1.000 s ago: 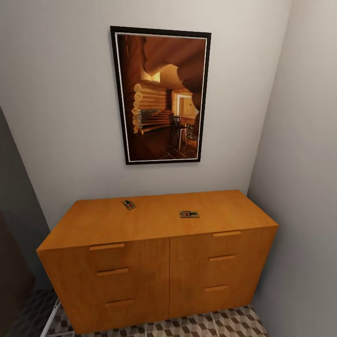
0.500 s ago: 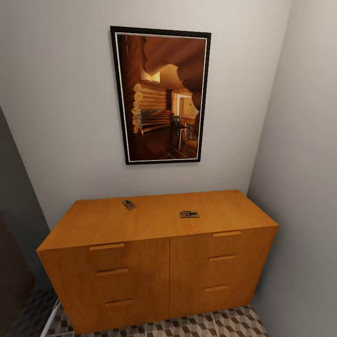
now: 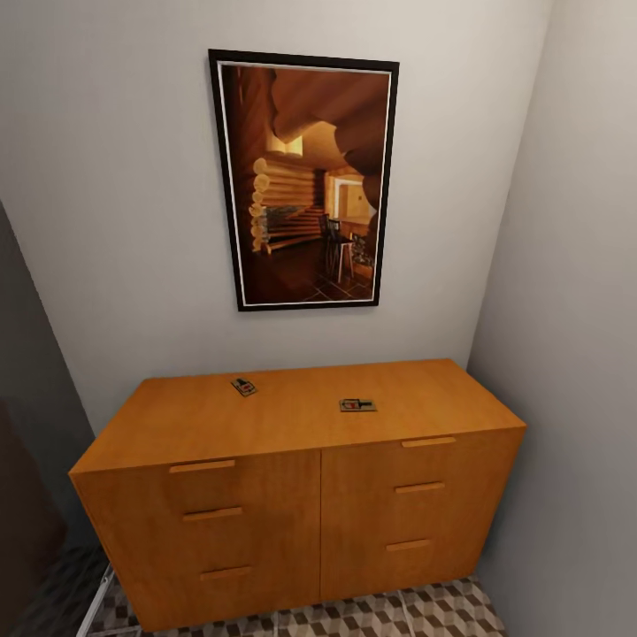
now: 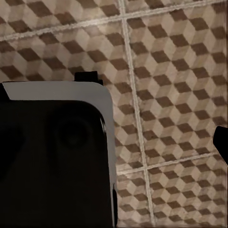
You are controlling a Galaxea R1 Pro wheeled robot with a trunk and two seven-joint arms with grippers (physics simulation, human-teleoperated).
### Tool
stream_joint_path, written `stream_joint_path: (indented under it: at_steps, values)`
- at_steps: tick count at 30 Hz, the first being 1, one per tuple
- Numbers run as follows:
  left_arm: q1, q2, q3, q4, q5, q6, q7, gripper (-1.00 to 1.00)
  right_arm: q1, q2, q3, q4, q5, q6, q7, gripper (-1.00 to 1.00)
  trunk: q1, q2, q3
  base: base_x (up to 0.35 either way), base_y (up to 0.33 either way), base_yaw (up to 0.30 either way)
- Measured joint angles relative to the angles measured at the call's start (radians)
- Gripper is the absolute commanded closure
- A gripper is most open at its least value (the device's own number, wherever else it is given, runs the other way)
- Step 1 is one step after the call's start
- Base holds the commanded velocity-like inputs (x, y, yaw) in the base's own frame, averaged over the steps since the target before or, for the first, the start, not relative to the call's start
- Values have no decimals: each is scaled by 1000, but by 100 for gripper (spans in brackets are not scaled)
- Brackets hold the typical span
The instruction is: Take the four mousetraps from the cabinet in the bathroom and place them on the bathroom floor. Make sure all four end up on the same floor surface, and ensure that at least two of them are either under or directly next to the same bathroom sink.
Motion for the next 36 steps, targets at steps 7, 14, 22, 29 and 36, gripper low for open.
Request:
stream_joint_path:
  at_steps: [7,14,22,29,36]
  values:
    - [40,0,-4,-2,-25,37,-18,-100,40,-7,8,-3,39,2,3,-100,0,0,0,0,0,0]
    - [65,-7,-9,-22,-27,72,-23,-100,79,-16,10,-17,70,9,5,-100,0,0,0,0,0,0]
    - [65,-12,-11,-66,-28,115,-25,-100,107,-17,12,-61,76,41,8,-100,0,0,0,0,0,0]
    - [65,-11,-11,-106,-30,154,-24,-100,107,-12,39,-98,96,76,29,-100,0,0,0,0,0,0]
    - [65,-10,-10,-145,-32,193,-19,-100,106,-11,56,-136,102,112,64,-100,0,0,0,0,0,0]
